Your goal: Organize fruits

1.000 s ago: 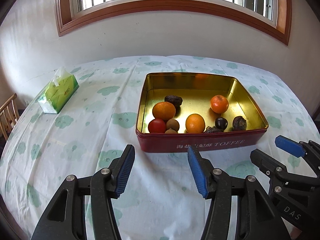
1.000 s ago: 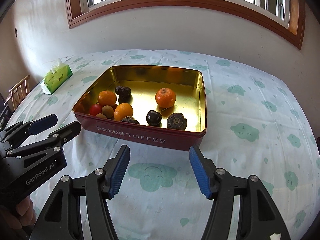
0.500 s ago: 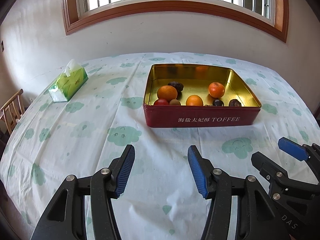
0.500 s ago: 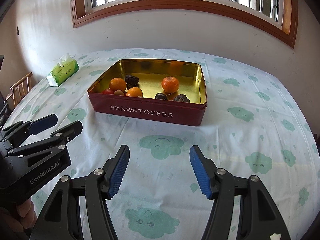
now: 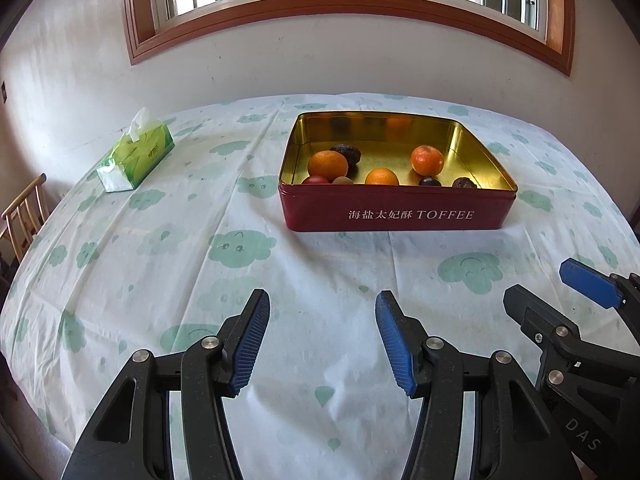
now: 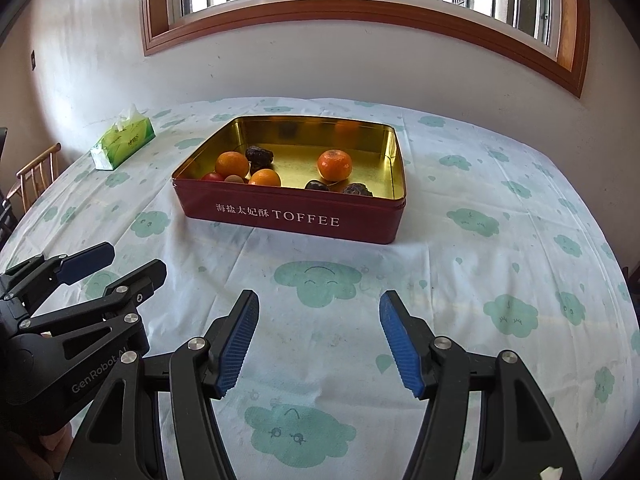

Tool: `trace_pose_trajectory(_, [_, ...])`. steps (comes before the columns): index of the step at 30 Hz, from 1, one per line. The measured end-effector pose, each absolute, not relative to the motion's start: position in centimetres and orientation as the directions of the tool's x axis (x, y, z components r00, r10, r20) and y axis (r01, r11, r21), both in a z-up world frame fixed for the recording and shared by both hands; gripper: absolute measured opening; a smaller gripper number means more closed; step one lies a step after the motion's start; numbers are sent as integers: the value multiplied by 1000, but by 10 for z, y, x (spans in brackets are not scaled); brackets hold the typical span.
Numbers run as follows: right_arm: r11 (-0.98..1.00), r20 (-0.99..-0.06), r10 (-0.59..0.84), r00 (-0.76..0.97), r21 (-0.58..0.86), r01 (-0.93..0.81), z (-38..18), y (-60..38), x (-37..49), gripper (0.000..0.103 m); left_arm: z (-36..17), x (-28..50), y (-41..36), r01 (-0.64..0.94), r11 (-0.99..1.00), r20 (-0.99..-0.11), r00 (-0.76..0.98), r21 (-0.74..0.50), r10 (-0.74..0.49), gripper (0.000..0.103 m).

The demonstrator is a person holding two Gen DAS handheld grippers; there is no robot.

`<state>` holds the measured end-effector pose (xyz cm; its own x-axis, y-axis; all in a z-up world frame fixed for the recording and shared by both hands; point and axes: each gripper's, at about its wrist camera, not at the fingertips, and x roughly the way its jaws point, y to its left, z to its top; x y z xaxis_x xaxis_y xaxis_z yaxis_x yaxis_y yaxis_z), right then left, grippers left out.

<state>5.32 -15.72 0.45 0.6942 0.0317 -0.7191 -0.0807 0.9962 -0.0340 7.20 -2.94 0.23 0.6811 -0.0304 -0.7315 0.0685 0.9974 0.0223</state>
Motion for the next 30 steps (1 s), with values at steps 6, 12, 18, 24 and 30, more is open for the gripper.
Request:
trace_pose_trajectory(6, [997,-725,29,688,-29,-73,0,-158,55,60,-3,73,-26,51,998,-741,671,21,-19,56])
trace_pose_trajectory(12, [997,-726,25,688,-31,-69,-1,-159,55,60,-5,71,-27,53,998,-744,668,22,-19,56])
trace_pose_trajectory(18, [997,-726,26,687,-29,-69,-2,-160,55,60,-5,70,-29,55,998,-741,671,23,-20,56])
trace_pose_trajectory(24, [998,-726,24,687,-27,-64,-2,-161,55,60,-5,70,-29,55,998,-741,671,24,-19,56])
trace_pose_trajectory(30, [998,-729,26,684,-24,-64,-3,-162,55,60,-5,70,-29,55,998,-742,671,24,-19,56])
